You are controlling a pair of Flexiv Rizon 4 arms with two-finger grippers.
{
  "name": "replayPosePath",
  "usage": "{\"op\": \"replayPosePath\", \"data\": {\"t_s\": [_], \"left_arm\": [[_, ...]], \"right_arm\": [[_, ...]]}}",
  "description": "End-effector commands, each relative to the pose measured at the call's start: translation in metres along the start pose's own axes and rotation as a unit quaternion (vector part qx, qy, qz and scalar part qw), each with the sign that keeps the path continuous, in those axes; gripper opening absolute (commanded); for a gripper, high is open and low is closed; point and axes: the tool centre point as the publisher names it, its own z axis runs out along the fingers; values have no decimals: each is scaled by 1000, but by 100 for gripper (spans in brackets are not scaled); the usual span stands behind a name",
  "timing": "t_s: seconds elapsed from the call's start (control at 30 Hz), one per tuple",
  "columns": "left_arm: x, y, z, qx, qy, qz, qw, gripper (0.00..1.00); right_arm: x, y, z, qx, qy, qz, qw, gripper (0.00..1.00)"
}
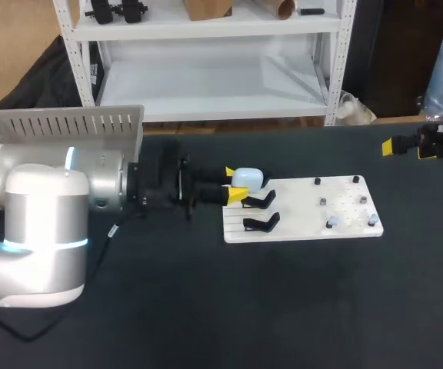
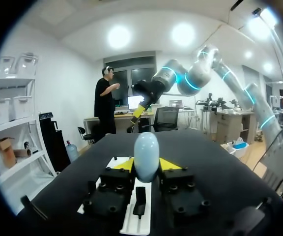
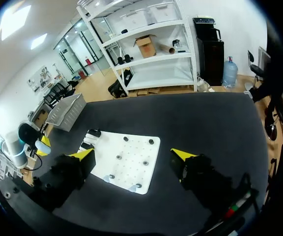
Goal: Pick up each earbud case from the left stands, insert the matching earbuds, close the lid, and place the case in the box.
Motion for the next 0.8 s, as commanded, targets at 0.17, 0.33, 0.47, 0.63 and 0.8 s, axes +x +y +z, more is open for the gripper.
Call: {"op": "replayPosePath", "data": {"t_s": [0.17, 0.33, 0.47, 0.63, 0.8], "left_arm": [[1, -3, 1, -11, -2, 1, 1000, 0], [1, -3, 1, -11, -2, 1, 1000, 0], [1, -5, 6, -1, -8, 3, 1000, 0], [2, -11, 28, 47, -58, -4, 997, 0], [6, -16, 42, 72, -65, -5, 995, 0]], "right_arm": [[0, 0, 0, 0, 0, 0, 1000, 100], [0, 0, 0, 0, 0, 0, 1000, 100], [8, 10, -4, -8, -8, -3, 1000, 100], [29, 42, -23, -9, -15, -45, 999, 100], [43, 68, -48, -13, -23, -78, 997, 100]]}}
